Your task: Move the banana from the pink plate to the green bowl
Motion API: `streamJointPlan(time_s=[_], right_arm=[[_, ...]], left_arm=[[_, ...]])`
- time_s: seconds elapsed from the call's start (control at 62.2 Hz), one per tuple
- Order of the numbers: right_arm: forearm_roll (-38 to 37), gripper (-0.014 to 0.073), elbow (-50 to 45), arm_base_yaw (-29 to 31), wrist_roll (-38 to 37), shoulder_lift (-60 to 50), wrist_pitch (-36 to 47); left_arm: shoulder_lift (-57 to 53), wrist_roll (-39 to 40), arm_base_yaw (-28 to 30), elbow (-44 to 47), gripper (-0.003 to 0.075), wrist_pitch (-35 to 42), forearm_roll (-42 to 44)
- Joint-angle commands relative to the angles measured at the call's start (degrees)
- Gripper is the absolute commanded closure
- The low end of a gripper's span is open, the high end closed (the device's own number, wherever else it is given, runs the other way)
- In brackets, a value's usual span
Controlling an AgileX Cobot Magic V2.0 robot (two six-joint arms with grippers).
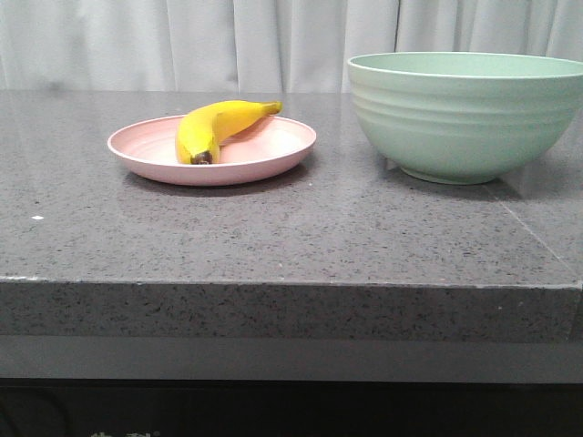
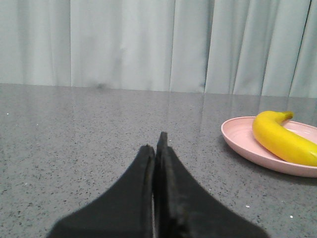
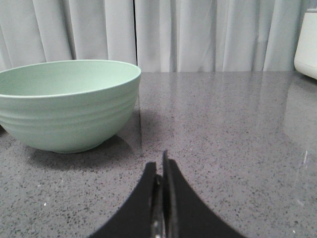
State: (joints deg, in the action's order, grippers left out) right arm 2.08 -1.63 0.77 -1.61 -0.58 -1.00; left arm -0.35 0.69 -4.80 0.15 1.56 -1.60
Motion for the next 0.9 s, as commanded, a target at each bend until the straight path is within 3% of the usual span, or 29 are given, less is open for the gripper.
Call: streamJointPlan(time_s=[0.0,0.145,0.402,0.707,0.884], right_arm=[[-0.16,0.0662,0.33,-0.12,0.11,-1.32,6.48],[-0.16,0.0662,3.45,-0.12,0.11,-1.32,5.79],[-0.16,0.0662,19.67,-0.12,0.16,1.08,-9.14],[-0.16,0.0662,38.72,-0.12,0.16,16.75,-24.3],[-0.16,0.0662,45.47,-0.12,0.16,25.67,-29.9]], left_arm=[[-1.39,0.41,0.03,0.01,0.0738,5.63,-0.44],[-1.03,0.41,0.03,-4.31,0.0738,4.84,-3.97],[4.87,0.41,0.03,-22.23,0.0738,-11.31,-4.02],[22.25,-1.74,0.03,-43.24,0.0738,-32.12,-2.81],[30.92,-2.84,0.03,-47.79,0.0738,-36.42,-2.81]])
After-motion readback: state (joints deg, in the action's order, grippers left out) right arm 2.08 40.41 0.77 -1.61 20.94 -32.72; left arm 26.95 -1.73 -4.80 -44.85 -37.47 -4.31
